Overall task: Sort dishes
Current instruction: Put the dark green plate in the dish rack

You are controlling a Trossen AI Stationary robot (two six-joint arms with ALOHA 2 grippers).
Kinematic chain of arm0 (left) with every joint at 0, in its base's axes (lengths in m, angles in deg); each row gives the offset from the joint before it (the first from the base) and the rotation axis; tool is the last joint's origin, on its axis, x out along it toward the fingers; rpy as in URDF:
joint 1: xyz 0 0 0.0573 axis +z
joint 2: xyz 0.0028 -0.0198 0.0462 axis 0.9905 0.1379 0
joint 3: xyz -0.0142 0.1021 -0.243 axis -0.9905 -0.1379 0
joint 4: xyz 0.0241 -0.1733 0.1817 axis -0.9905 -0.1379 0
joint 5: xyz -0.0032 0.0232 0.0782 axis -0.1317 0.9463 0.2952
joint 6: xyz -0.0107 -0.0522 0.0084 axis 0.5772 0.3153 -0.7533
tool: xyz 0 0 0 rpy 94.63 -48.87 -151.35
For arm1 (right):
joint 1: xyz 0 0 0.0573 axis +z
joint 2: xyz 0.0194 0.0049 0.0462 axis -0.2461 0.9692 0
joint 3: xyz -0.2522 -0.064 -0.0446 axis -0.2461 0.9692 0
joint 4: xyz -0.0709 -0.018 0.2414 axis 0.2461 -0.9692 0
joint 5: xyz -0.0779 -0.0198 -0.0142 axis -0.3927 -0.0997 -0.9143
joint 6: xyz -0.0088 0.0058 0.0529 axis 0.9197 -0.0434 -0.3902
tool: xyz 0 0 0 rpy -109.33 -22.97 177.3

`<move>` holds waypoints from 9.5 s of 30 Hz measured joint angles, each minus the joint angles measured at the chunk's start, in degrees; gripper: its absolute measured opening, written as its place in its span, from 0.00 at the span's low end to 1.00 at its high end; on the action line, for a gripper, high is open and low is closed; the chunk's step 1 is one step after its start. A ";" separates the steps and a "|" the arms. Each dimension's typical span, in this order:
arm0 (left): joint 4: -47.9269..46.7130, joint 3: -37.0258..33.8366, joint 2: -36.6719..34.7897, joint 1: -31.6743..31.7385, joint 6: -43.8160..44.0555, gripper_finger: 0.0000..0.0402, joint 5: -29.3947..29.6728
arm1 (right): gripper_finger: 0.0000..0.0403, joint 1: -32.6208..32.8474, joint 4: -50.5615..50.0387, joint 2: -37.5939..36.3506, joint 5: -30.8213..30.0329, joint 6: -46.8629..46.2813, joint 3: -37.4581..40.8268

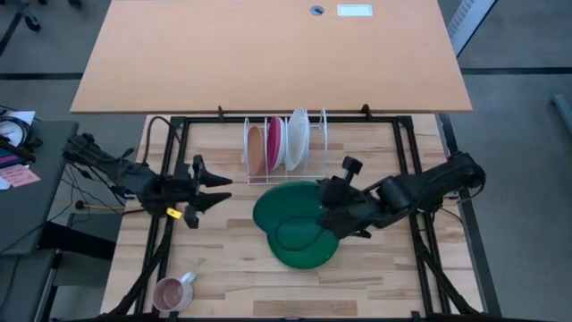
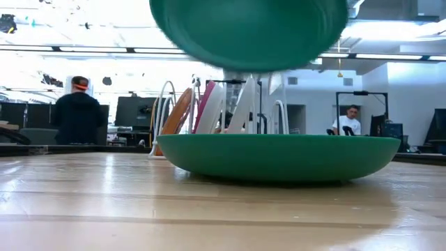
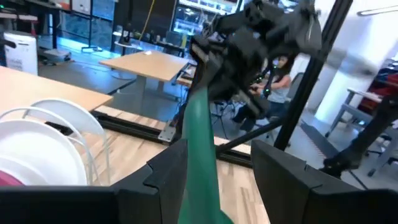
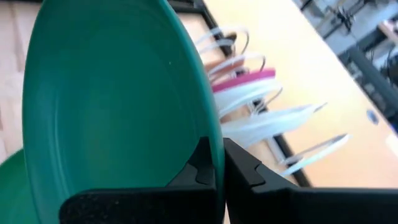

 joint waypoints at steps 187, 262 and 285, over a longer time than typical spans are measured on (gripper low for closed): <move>-19.95 -1.40 4.00 4.43 3.25 0.43 3.04 | 0.03 11.76 62.12 -39.33 -23.11 19.30 47.72; -15.98 -0.33 11.43 6.98 0.62 0.43 0.07 | 0.03 -6.42 82.90 -43.17 89.61 63.03 47.72; -16.63 -0.31 11.43 6.97 1.59 0.43 -0.94 | 0.03 -2.79 95.67 -35.51 47.86 47.92 47.74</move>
